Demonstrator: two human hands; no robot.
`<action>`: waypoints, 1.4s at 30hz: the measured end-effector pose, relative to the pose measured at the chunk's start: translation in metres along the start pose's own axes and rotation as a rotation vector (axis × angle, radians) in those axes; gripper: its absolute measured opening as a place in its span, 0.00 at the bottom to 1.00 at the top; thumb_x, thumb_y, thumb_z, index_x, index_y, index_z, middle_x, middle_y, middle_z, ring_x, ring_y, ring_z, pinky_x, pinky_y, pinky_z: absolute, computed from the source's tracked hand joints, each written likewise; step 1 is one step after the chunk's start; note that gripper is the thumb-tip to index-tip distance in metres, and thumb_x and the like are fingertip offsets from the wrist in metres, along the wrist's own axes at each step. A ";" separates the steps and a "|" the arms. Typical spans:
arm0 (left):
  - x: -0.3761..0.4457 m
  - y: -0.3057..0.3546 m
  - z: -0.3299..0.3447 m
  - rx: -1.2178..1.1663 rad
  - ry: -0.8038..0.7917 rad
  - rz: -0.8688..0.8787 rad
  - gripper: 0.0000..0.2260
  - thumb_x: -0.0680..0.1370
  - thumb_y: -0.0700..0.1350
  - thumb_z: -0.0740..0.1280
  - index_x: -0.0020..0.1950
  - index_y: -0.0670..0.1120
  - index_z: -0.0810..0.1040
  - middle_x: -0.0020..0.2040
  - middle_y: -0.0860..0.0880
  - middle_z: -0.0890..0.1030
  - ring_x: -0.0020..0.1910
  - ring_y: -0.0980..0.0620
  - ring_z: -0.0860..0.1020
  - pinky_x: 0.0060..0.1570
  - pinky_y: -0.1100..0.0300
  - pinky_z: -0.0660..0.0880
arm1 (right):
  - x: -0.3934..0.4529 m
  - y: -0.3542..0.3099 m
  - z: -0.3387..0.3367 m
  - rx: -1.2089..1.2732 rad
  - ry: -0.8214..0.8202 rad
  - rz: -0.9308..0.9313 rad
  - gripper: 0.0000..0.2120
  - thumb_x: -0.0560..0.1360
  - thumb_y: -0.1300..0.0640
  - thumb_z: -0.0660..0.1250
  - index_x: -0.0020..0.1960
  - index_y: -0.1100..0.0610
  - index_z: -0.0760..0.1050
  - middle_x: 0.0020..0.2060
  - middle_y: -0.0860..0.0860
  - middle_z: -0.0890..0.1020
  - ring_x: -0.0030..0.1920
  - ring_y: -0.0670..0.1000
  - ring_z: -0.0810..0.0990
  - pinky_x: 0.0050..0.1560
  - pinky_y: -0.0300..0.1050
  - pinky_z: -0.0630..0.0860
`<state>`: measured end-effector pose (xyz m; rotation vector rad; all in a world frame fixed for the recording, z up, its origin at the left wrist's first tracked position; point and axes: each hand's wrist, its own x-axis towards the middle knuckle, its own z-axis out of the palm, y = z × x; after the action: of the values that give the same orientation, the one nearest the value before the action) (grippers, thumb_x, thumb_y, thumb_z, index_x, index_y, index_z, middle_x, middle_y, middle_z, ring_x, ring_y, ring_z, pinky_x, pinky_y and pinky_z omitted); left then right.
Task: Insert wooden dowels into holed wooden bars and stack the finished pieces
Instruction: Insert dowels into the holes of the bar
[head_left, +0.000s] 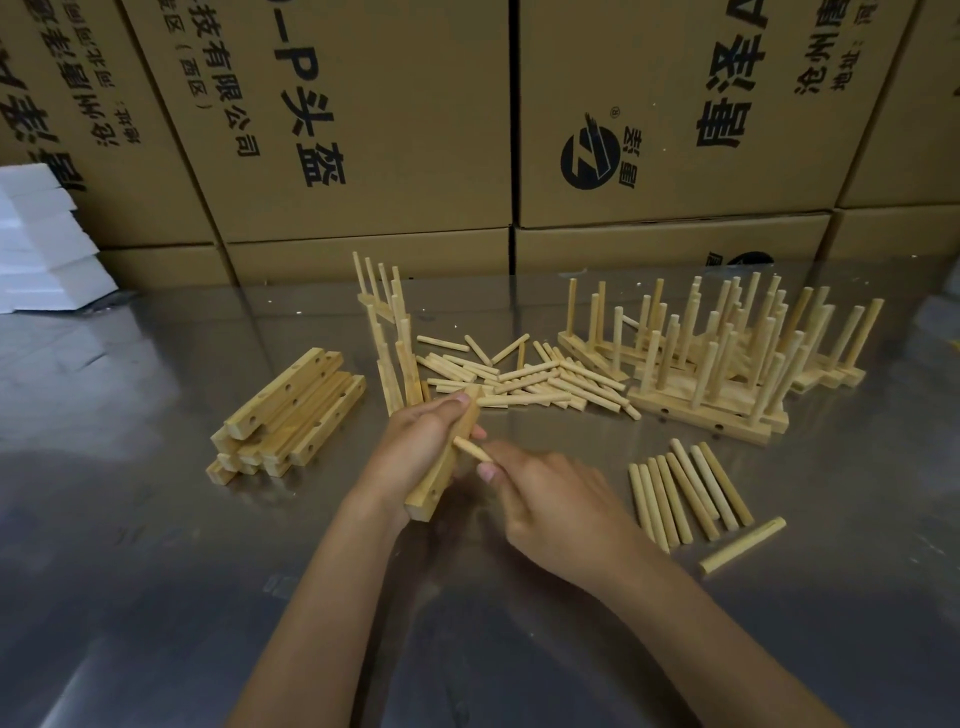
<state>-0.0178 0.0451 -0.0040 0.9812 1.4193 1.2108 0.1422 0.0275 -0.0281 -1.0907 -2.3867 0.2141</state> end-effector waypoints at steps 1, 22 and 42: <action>0.000 0.000 0.000 0.011 -0.017 0.008 0.12 0.81 0.51 0.65 0.44 0.51 0.87 0.41 0.49 0.86 0.32 0.57 0.79 0.28 0.64 0.74 | 0.000 0.002 0.000 -0.019 0.033 0.018 0.17 0.83 0.48 0.53 0.72 0.44 0.64 0.39 0.47 0.78 0.39 0.54 0.77 0.37 0.46 0.61; -0.005 -0.009 0.011 0.225 -0.092 0.179 0.14 0.81 0.55 0.64 0.46 0.49 0.86 0.40 0.57 0.83 0.37 0.60 0.78 0.35 0.62 0.73 | 0.003 0.020 -0.013 0.381 -0.135 0.141 0.11 0.81 0.55 0.61 0.45 0.57 0.79 0.25 0.38 0.72 0.28 0.43 0.68 0.28 0.36 0.60; 0.005 -0.006 0.012 0.030 0.266 0.015 0.15 0.83 0.51 0.63 0.64 0.45 0.82 0.37 0.56 0.80 0.42 0.56 0.75 0.31 0.63 0.70 | -0.008 0.084 -0.068 -0.121 -0.301 0.748 0.16 0.72 0.39 0.69 0.37 0.49 0.70 0.35 0.46 0.76 0.42 0.49 0.76 0.37 0.45 0.67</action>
<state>-0.0064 0.0508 -0.0109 0.8758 1.6425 1.3742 0.2366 0.0736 -0.0011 -2.1029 -2.1346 0.5198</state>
